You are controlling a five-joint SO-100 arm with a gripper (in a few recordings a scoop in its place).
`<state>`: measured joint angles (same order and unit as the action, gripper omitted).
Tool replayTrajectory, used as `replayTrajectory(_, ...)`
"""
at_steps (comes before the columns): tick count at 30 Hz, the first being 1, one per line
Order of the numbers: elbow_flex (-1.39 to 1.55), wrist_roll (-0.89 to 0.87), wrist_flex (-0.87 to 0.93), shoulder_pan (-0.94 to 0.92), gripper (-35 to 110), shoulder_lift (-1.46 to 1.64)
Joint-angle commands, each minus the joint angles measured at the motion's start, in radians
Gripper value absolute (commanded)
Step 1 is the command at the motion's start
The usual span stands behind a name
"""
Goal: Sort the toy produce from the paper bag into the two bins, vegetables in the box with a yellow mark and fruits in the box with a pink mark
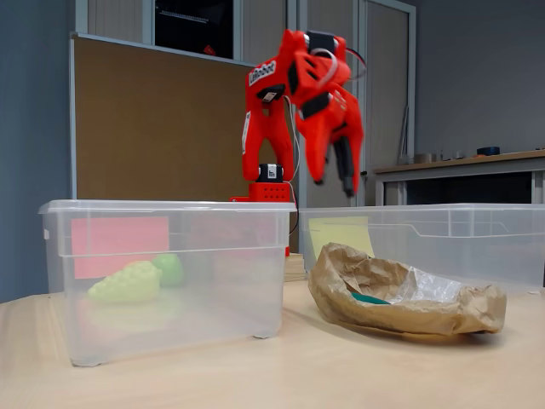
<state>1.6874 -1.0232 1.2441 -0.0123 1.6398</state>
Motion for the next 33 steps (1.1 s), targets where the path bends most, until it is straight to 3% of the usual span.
replayTrajectory(1, -0.055, -0.089, -0.026, 0.066, 32, -0.081)
replayTrajectory(13, -0.118, -0.252, -0.135, 0.183, 32, -0.328)
replayTrajectory(24, -0.077, -0.354, -0.256, 0.166, 28, -0.500)
replayTrajectory(33, -0.097, -0.373, -0.255, 0.153, 24, -0.600)
